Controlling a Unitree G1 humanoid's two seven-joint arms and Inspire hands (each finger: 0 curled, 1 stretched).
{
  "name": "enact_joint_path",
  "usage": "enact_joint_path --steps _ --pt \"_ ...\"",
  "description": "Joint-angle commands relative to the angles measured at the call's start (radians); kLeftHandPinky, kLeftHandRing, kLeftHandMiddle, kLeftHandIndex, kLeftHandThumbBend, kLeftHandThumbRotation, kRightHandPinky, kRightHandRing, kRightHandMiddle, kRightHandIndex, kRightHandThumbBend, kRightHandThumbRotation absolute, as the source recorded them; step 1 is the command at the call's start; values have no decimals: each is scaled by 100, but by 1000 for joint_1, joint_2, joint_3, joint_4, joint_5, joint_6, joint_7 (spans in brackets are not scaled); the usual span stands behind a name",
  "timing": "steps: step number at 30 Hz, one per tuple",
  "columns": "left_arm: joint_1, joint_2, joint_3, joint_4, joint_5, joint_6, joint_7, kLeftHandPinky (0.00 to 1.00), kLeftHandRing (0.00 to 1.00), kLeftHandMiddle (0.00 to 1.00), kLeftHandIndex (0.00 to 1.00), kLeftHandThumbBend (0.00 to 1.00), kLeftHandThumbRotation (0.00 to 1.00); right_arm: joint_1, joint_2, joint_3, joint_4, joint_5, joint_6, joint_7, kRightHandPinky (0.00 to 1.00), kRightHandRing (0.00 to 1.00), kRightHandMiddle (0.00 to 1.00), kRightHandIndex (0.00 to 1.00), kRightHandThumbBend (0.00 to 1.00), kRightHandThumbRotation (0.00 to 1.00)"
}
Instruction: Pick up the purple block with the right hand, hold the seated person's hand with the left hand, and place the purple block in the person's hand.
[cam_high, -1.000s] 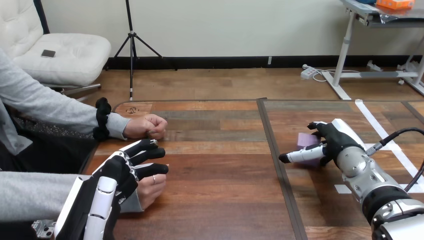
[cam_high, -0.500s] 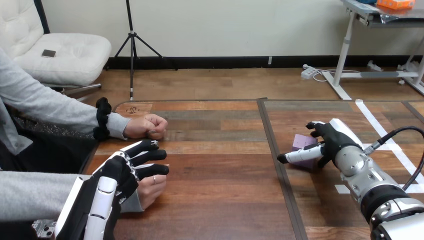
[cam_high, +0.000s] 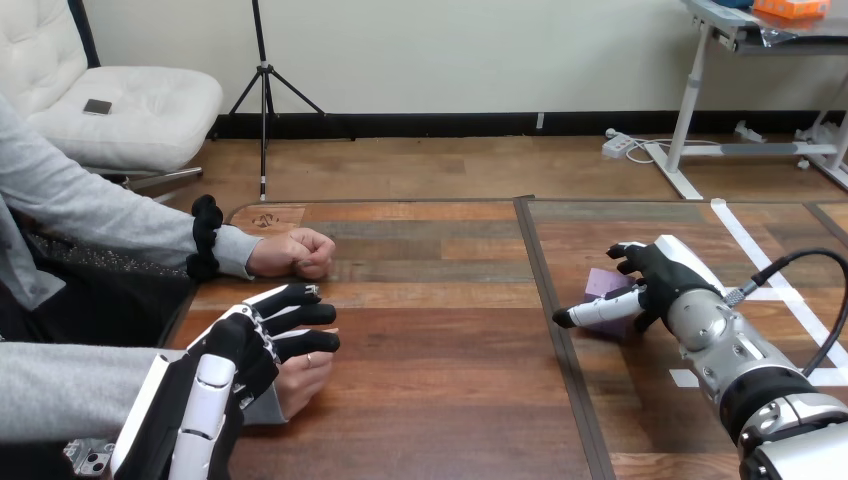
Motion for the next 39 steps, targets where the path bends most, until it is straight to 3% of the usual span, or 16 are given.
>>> enact_joint_path --steps 1,3,18,26,39 --pt "-59 5 17 -8 -10 -22 -1 76 67 72 71 53 100 -104 -4 37 -19 -32 -40 -8 40 60 73 86 100 7" --pt "-59 5 18 -9 -10 -21 0 76 67 71 71 53 100 -104 -6 42 -19 -39 -46 -12 38 56 71 83 100 5" --pt "-56 7 19 -22 -9 -9 4 75 66 71 69 54 100 -103 -14 58 -14 -58 -46 -23 47 54 60 63 95 0" --pt "-52 13 19 -32 -8 4 5 75 66 70 68 57 100 -104 -18 64 -13 -66 -43 -26 43 50 55 56 94 0" --pt "-66 8 32 -14 0 -23 2 74 65 69 66 56 100 -92 -24 78 -15 -72 -56 -57 35 43 48 48 87 0"
